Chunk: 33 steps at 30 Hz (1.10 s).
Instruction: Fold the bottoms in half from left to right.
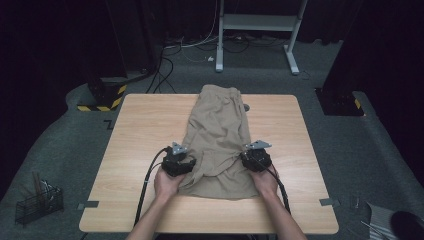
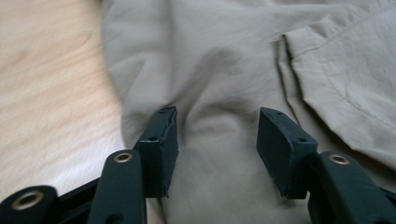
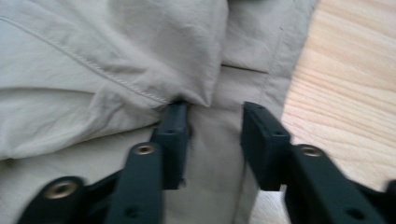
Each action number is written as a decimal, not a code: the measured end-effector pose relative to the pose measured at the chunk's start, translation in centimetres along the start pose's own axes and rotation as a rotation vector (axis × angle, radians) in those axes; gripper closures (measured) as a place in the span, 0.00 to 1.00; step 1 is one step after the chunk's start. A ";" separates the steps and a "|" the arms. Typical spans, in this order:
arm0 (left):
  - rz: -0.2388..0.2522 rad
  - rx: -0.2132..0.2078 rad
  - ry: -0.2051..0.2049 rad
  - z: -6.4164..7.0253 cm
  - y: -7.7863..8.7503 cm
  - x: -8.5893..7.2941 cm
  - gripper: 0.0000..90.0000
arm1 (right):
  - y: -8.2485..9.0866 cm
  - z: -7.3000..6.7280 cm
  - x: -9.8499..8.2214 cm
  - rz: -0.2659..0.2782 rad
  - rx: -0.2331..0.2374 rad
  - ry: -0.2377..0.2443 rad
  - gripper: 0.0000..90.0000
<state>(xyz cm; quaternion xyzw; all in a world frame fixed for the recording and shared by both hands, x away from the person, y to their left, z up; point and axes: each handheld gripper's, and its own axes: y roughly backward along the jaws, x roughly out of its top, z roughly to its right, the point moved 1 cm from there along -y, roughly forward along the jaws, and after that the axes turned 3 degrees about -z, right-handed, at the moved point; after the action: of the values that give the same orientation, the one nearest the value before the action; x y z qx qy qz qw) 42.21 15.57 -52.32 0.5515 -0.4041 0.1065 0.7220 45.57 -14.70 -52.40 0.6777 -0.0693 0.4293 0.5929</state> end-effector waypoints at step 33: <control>-0.030 -0.068 0.066 1.2 7.2 -7.4 0.12 | 0.5 -5.0 3.4 0.063 0.192 0.060 0.53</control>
<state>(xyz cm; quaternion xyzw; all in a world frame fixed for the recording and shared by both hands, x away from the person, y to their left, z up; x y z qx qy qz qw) 32.50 19.32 -52.37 0.5287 -0.3750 0.1001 0.7549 44.85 -9.13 -50.16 0.7157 -0.0314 0.4723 0.5135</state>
